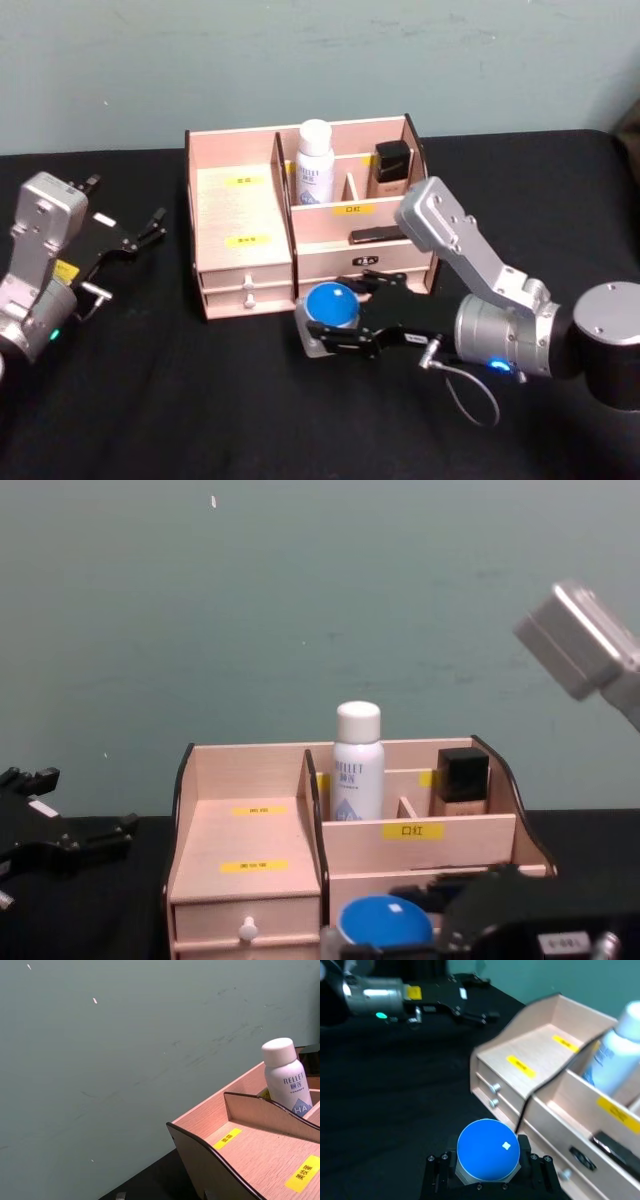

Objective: Pick up the facial cleanser and watermelon frost from the table and place them into the tiered storage box.

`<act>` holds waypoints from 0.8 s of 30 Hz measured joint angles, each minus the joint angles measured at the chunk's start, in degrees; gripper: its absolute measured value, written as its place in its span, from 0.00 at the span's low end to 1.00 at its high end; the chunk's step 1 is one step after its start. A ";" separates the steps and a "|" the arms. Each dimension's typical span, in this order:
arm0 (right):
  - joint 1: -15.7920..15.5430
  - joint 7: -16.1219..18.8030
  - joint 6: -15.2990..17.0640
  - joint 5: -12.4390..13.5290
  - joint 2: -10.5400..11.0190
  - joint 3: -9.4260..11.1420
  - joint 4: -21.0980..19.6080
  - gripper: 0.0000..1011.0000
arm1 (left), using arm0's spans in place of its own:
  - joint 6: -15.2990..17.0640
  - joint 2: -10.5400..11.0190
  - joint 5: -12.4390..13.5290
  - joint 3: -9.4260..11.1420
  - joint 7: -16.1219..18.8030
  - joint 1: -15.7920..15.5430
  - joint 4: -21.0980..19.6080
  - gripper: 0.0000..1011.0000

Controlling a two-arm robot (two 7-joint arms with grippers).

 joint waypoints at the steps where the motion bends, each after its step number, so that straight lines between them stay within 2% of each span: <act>1: 0.26 0.06 0.11 0.02 -0.09 -0.23 -0.17 0.72 | 0.00 0.00 0.00 0.00 0.00 0.00 0.00 1.00; 9: 3.88 0.35 0.94 -0.03 -1.93 -2.65 -0.47 0.72 | 0.00 0.00 0.00 0.00 0.00 0.00 0.00 1.00; 21: 12.25 -0.16 2.17 -0.36 -8.26 -6.28 5.54 0.72 | 0.00 0.00 0.00 0.00 0.00 0.00 0.00 1.00; 24: 13.40 -0.37 2.31 -0.72 -9.19 -6.80 6.79 0.72 | 0.00 0.00 0.00 0.00 0.00 0.00 0.00 1.00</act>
